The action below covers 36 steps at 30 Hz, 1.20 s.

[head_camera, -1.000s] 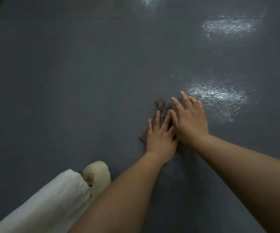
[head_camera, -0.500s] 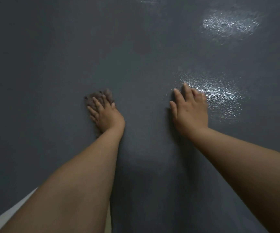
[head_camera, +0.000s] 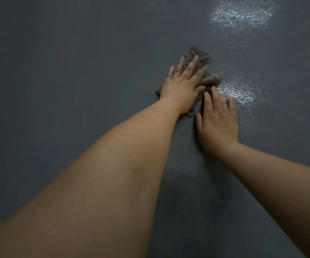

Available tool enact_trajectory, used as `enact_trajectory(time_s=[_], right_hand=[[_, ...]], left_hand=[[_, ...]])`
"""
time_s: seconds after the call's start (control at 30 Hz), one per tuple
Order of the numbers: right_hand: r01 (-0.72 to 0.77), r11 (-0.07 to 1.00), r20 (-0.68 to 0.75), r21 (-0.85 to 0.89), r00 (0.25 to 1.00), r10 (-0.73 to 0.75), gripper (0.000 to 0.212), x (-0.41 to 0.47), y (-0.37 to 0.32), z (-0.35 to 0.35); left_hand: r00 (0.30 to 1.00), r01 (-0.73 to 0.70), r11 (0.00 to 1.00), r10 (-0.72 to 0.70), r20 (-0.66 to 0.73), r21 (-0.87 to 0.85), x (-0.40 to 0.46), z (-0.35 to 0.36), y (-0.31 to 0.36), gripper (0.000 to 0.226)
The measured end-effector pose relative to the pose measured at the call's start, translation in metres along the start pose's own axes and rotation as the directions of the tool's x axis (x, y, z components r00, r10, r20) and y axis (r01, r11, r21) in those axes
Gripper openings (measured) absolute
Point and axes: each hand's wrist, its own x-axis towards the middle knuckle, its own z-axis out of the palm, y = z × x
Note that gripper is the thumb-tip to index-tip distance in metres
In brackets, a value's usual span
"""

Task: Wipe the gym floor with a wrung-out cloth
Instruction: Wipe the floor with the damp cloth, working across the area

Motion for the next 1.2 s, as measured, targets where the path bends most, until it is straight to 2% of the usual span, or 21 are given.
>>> enact_trajectory(time_s=[0.1,0.23,0.3,0.4,0.5,0.57,0.63,0.7,0.8,0.9,0.97,1.03,1.1,1.17,1.2], right_hand=[[0.024,0.998,0.079,-0.059,0.997,-0.02,0.06,-0.001,-0.001,-0.003],[0.09,0.995,0.097,-0.038,0.992,-0.086,0.058,-0.008,-0.018,-0.009],[0.126,0.991,0.125,-0.036,0.985,-0.121,0.058,-0.016,-0.029,-0.008],[0.149,0.988,0.158,-0.03,0.977,-0.142,0.059,-0.032,-0.042,-0.003],[0.134,0.991,0.161,-0.02,0.978,-0.13,0.059,-0.048,-0.047,0.003],[0.12,0.993,0.154,-0.017,0.981,-0.116,0.059,-0.059,-0.046,0.007],[0.092,0.996,0.152,-0.013,0.984,-0.089,0.058,-0.069,-0.045,0.011],[0.071,0.997,0.144,-0.015,0.987,-0.069,0.059,-0.075,-0.041,0.016],[0.056,0.998,0.138,0.007,0.989,-0.056,0.059,-0.079,-0.035,0.018],[0.078,0.997,0.146,-0.002,0.986,-0.077,0.059,-0.08,-0.031,0.022],[0.064,0.998,0.098,0.016,0.993,-0.065,0.059,-0.081,-0.031,0.026],[0.066,0.998,0.09,0.009,0.994,-0.067,0.059,-0.08,-0.031,0.026],[0.084,0.996,0.102,-0.019,0.991,-0.082,0.059,-0.08,-0.031,0.029],[0.086,0.996,0.07,-0.032,0.994,-0.084,0.056,-0.08,-0.029,0.028],[0.083,0.996,0.049,-0.036,0.995,-0.081,0.055,-0.08,-0.029,0.029]], left_hand=[[0.974,0.215,0.97,-0.221,-0.053,-0.11,-0.02,0.007,-0.032,0.06],[0.853,0.508,0.845,-0.521,-0.041,-0.17,-0.065,0.018,-0.091,0.064],[0.743,0.652,0.728,-0.67,-0.015,-0.213,-0.093,0.027,-0.121,0.065],[0.531,0.816,0.494,-0.845,0.053,-0.299,-0.136,0.04,-0.159,0.067],[0.336,0.898,0.274,-0.932,0.133,-0.345,-0.174,0.052,-0.182,0.068],[0.262,0.917,0.191,-0.951,0.167,-0.351,-0.186,0.055,-0.184,0.067],[0.275,0.92,0.213,-0.949,0.154,-0.33,-0.186,0.056,-0.176,0.064],[0.353,0.9,0.307,-0.93,0.102,-0.309,-0.178,0.056,-0.157,0.064],[0.551,0.804,0.533,-0.835,-0.008,-0.262,-0.168,0.058,-0.112,0.065],[0.794,0.583,0.797,-0.6,-0.097,-0.159,-0.161,0.062,-0.06,0.065],[0.891,0.432,0.894,-0.444,-0.095,-0.121,-0.159,0.063,-0.041,0.065],[0.935,0.341,0.935,-0.348,-0.07,-0.092,-0.16,0.062,-0.047,0.065],[0.937,0.332,0.938,-0.341,-0.083,-0.105,-0.161,0.062,-0.069,0.065],[0.868,0.459,0.87,-0.483,-0.12,-0.18,-0.168,0.067,-0.098,0.067],[0.794,0.559,0.794,-0.596,-0.124,-0.237,-0.176,0.07,-0.113,0.068]])
